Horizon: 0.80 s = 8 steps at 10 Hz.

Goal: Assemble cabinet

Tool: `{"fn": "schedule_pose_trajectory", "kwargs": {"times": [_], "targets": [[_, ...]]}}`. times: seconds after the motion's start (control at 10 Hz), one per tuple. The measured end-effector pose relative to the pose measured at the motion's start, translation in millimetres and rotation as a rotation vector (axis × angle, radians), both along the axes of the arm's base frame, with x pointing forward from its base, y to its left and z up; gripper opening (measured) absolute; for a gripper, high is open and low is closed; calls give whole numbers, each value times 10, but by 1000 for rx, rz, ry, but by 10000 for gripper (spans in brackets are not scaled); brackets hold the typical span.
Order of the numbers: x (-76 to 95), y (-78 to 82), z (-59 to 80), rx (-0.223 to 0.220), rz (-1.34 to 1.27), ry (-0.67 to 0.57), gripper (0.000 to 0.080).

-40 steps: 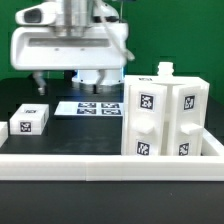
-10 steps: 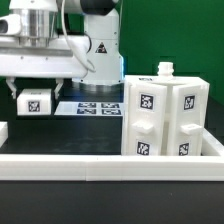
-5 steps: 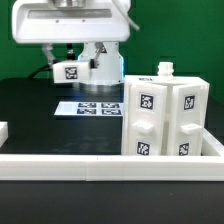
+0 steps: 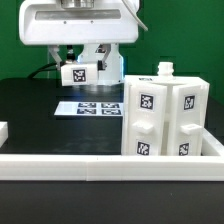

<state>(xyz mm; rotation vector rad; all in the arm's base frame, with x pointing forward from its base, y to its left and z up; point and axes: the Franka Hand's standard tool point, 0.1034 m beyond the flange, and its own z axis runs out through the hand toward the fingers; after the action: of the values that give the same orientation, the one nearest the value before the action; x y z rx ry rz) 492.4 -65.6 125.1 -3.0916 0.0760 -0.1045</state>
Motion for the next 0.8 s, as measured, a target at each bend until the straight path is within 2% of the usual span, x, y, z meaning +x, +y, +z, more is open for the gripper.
{"fn": "schedule_pose_trajectory", "kwargs": {"times": [0.1,0.3,0.5,0.7,0.8], "targets": [[2,-39,-5,-3,-1,1,560],[117,178,139,5,-43,-5,560],[264,478,280,22,-113,10,560],[420,859,459,40,-220,30,560],[501,1091,560,35,-275,47,560]]}}
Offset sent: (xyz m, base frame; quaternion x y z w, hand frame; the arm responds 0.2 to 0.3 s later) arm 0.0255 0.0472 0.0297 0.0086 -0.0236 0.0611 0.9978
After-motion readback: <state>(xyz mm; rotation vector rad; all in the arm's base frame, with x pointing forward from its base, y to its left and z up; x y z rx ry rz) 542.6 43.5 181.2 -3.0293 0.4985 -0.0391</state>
